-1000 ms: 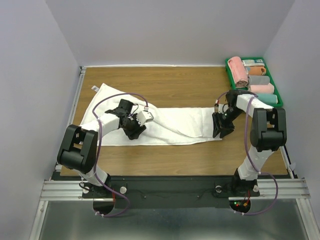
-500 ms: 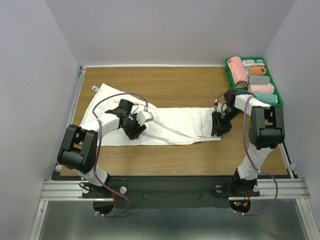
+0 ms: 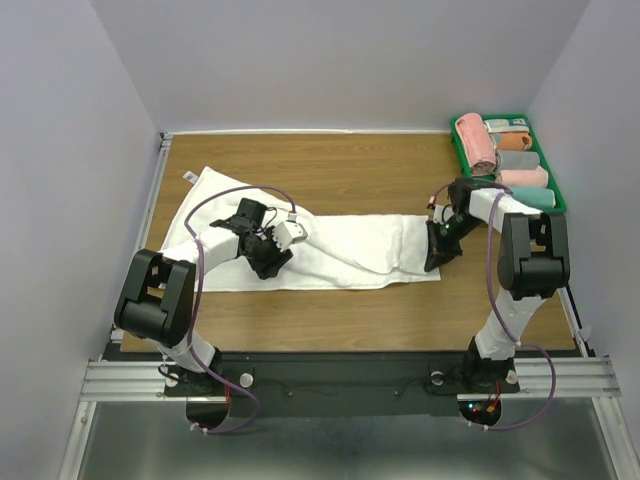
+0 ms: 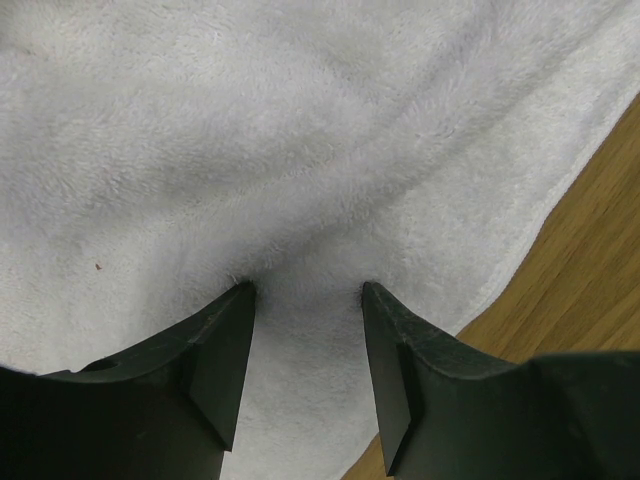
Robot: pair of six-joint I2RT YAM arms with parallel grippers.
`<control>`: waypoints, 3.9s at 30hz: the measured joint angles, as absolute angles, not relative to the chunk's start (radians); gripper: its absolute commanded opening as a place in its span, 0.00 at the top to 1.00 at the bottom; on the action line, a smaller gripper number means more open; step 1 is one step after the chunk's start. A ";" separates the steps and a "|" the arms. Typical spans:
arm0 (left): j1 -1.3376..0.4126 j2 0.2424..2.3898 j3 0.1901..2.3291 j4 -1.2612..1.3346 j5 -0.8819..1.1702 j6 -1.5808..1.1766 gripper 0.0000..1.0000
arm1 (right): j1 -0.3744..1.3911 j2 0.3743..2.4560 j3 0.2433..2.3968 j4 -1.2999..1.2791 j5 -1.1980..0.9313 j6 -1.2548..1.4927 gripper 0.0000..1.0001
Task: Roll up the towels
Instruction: Flatten the towel
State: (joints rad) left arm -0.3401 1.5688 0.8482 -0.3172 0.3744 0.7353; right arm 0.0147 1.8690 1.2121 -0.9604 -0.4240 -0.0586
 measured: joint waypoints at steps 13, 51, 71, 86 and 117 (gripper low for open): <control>-0.340 1.568 0.846 -0.314 0.374 0.735 0.42 | 0.015 1.795 1.353 -0.952 -0.491 -0.054 0.99; -0.340 1.575 0.853 -0.311 0.378 0.724 0.41 | 0.480 1.499 0.968 -0.637 -0.046 -0.434 0.48; -0.340 1.583 0.844 -0.256 0.365 0.714 0.76 | 0.488 1.535 0.963 -0.539 0.178 -0.449 0.99; -0.340 1.588 0.842 -0.244 0.363 0.762 0.93 | 0.280 1.998 1.713 -0.492 0.224 -0.494 0.99; -0.050 1.683 1.390 -0.414 0.512 0.542 0.74 | 0.235 1.886 1.510 -0.759 -0.095 -0.373 0.49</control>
